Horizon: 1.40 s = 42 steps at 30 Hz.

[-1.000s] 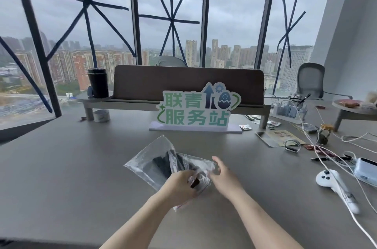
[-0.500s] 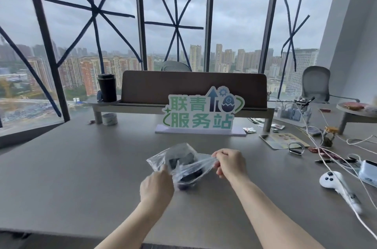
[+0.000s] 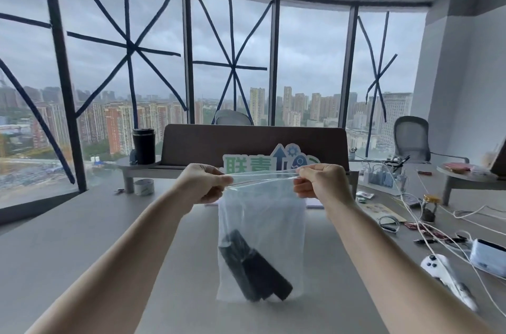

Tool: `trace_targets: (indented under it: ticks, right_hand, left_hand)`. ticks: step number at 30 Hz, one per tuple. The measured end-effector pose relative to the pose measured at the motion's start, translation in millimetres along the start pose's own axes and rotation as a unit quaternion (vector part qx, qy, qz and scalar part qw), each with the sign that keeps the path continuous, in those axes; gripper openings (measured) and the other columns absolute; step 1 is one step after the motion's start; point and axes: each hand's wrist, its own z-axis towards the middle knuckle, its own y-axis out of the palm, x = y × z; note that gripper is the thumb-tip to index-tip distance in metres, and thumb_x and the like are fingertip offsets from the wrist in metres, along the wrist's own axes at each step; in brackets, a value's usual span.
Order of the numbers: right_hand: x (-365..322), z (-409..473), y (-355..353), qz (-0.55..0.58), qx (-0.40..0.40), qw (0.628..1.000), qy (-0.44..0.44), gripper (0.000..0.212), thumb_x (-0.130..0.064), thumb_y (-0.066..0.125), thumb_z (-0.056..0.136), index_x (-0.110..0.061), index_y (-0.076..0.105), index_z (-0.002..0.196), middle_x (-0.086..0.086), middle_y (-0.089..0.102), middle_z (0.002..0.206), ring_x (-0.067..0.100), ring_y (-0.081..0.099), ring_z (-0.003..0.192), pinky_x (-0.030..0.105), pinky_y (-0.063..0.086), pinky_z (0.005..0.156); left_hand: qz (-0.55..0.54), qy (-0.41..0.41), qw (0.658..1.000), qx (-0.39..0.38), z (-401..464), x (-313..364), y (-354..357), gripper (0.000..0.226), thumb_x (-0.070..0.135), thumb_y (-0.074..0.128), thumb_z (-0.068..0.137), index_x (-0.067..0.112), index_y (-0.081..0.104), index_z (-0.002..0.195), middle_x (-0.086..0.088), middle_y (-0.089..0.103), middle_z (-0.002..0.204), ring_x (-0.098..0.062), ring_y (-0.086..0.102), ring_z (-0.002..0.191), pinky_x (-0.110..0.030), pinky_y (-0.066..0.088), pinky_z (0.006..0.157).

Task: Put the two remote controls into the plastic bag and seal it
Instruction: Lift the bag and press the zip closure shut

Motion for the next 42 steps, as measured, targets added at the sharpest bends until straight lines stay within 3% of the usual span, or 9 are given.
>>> trace_targets:
  ticks: [4,8,15,18,20,22,25,29,42]
  right_hand:
    - [-7.2,-5.2,-8.2,-0.063,0.003,0.998,-0.014,0.016,-0.003,0.065,0.085,0.003,0.072,0.072,0.005,0.066,0.048,0.014,0.057,0.031,0.021,0.047,0.034]
    - [-11.3,-4.7,-18.7,-0.152,0.021,0.988,-0.032,0.021,-0.009,0.068,0.078,0.006,0.072,0.065,0.0,0.06,0.041,0.015,0.046,0.029,0.018,0.037,0.036]
    - [-12.0,-6.8,-29.1,-0.2,0.045,0.977,-0.061,0.032,-0.013,0.07,0.067,0.016,0.057,0.063,0.006,0.033,0.047,0.017,0.025,0.043,0.03,0.024,0.052]
    - [-20.1,-10.2,-39.2,-0.255,0.075,0.961,-0.07,0.029,-0.021,0.064,0.062,0.007,0.065,0.068,0.011,0.044,0.047,0.02,0.041,0.05,0.033,0.033,0.056]
    - [-25.8,-16.4,-44.4,-0.365,0.102,0.922,-0.083,0.021,-0.022,0.059,0.071,-0.007,0.073,0.073,0.012,0.066,0.065,0.027,0.059,0.066,0.034,0.042,0.063]
    - [-31.6,-25.4,-42.0,-0.456,0.102,0.872,-0.147,0.019,-0.029,0.058,0.083,-0.022,0.076,0.083,0.006,0.07,0.094,0.031,0.063,0.09,0.035,0.044,0.077]
    - [-37.6,-34.6,-21.1,-0.455,-0.02,0.852,-0.26,0.031,-0.045,0.065,0.086,-0.03,0.073,0.112,-0.004,0.067,0.118,0.021,0.055,0.115,0.038,0.039,0.098]
    - [-34.5,-25.4,2.8,-0.425,-0.107,0.868,-0.233,0.025,-0.045,0.071,0.081,-0.026,0.078,0.096,-0.009,0.077,0.097,0.014,0.066,0.097,0.036,0.052,0.091]
    - [-42.7,-0.1,8.2,-0.379,-0.142,0.894,-0.194,0.01,-0.029,0.079,0.072,-0.025,0.076,0.064,-0.004,0.071,0.064,0.015,0.065,0.068,0.043,0.059,0.078]
  left_hand:
    - [-0.058,-0.019,0.997,-0.056,-3.0,-2.7,-0.7,0.021,0.007,0.074,0.075,-0.006,0.072,0.092,-0.006,0.055,0.064,-0.012,0.051,0.052,-0.018,0.052,0.048]
    - [-0.063,-0.007,0.992,-0.113,-7.9,-14.9,-0.8,0.017,0.002,0.073,0.075,0.005,0.074,0.092,-0.003,0.07,0.075,-0.01,0.063,0.069,-0.017,0.058,0.064]
    - [0.068,0.082,0.994,0.013,-10.8,-22.7,19.7,0.008,0.014,0.066,0.085,0.011,0.074,0.084,-0.007,0.059,0.071,-0.01,0.044,0.053,-0.012,0.041,0.039]
    - [0.041,0.108,0.992,0.055,-10.9,-14.9,23.4,0.005,0.015,0.073,0.078,0.011,0.074,0.076,-0.007,0.059,0.065,-0.011,0.046,0.052,-0.015,0.038,0.039]
    - [0.012,0.11,0.992,0.061,-12.2,-10.6,29.4,0.008,0.016,0.075,0.077,0.017,0.072,0.069,0.0,0.06,0.058,-0.011,0.051,0.053,-0.018,0.042,0.043]
    - [-0.009,0.11,0.993,0.043,-14.8,-6.0,39.8,0.01,0.016,0.074,0.078,0.02,0.071,0.069,0.008,0.064,0.057,-0.009,0.055,0.052,-0.02,0.045,0.044]
    - [0.006,0.122,0.992,0.013,-18.5,3.1,57.2,0.012,0.017,0.07,0.081,0.021,0.071,0.069,0.008,0.069,0.059,-0.007,0.055,0.049,-0.02,0.044,0.043]
    - [0.035,0.149,0.988,0.007,-21.0,13.5,68.4,0.014,0.016,0.072,0.078,0.022,0.072,0.066,0.002,0.07,0.066,-0.008,0.054,0.049,-0.021,0.042,0.043]
    - [0.078,0.196,0.978,0.01,-14.0,21.9,70.9,0.013,0.012,0.073,0.077,0.019,0.07,0.067,0.005,0.064,0.061,-0.01,0.049,0.045,-0.01,0.035,0.039]
